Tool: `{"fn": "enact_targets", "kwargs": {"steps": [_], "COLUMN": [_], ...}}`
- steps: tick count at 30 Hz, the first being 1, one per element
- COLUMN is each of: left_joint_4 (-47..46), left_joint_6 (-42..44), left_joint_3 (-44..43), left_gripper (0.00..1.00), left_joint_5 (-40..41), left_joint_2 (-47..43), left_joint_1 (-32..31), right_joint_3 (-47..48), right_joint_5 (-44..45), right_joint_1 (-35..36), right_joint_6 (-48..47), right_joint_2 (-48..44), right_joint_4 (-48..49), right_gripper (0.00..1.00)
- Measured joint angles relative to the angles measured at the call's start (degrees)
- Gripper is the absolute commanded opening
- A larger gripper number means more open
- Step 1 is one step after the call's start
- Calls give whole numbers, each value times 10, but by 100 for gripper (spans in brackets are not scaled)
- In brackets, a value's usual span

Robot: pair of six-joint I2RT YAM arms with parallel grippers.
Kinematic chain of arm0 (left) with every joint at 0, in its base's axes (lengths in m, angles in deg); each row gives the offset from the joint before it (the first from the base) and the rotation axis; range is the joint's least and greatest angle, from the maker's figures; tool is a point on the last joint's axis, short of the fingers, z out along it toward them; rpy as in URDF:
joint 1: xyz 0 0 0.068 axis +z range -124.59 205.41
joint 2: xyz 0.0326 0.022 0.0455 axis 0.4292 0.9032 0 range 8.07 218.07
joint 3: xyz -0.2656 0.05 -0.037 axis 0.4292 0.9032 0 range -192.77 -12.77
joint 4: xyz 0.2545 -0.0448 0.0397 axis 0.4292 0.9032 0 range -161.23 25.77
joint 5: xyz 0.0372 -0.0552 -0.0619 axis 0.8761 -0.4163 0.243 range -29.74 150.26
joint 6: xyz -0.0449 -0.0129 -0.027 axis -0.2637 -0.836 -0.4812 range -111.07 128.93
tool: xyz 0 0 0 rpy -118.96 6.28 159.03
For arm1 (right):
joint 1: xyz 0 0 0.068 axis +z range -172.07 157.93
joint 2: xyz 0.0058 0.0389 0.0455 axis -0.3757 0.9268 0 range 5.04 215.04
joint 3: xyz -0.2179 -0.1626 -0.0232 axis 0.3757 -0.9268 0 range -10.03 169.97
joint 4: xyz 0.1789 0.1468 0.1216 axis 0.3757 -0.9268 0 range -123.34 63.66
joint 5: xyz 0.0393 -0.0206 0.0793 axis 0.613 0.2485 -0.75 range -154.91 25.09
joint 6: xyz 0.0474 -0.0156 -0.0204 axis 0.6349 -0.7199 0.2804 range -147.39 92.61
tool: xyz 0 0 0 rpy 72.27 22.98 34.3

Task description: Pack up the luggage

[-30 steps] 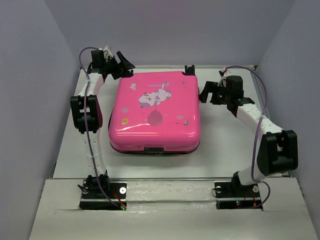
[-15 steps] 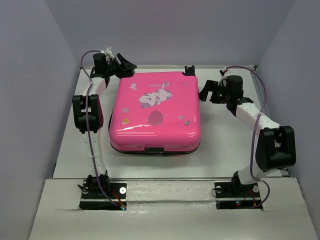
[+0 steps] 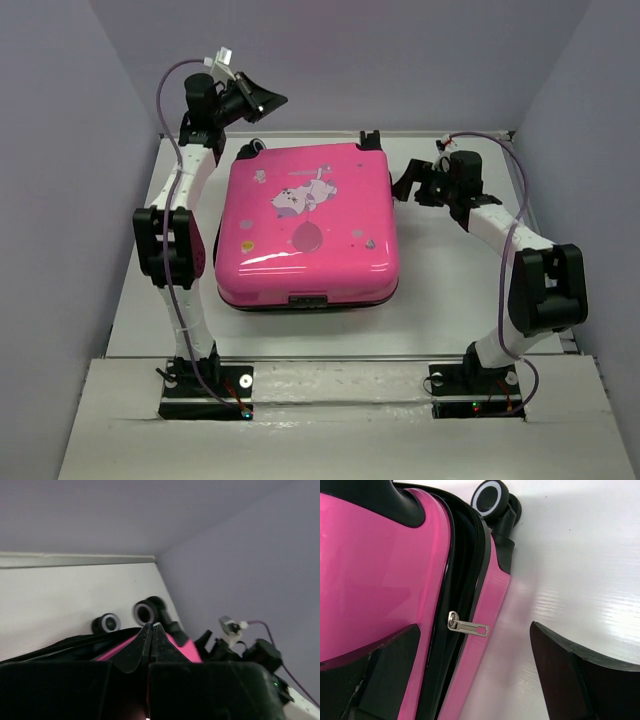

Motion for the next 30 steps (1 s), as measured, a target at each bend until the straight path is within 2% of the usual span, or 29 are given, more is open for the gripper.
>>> {"fn": "enact_targets", "kwargs": {"steps": [3,4,5,6,7,9,14,17,23,30], "left_joint_4": [-13,-7,13,31,66,124,279,324,380,382], "left_joint_6": [-7,-5,13,33,72,126,244,281,318,330], "left_joint_3": [-26,-38,-64,-83,-115,-142,-153,-129,-122,-126], "left_gripper": [6,15,31,69,84,99,99,99,99,99], "left_joint_5": [-13,-14,-5,9,38,100,224,254,204,157], "left_joint_2": [-56,-66,-78,-81,-83,-86,-67,-37,52,79], "left_joint_1": [-28,-32,-35,-35,-33,-27,-2,8,7,-5], "right_joint_3": [0,0,0,0,0,0,0,0,0,0], "right_joint_5": [-9,-10,-11,-12,-12,-13,-13,-13,-13,-14], "right_joint_1": [1,1,1,1,1,1,1,1,1,1], "right_joint_6": [5,6,6,6,6,6,6,6,4,4], "right_joint_2": [5,6,6,6,6,6,6,6,6,9], "right_joint_4": [9,9,10,10,10,10,10,10,10,10], "right_gripper": [98,98,98,98,98,98,98,98,98,98]}}
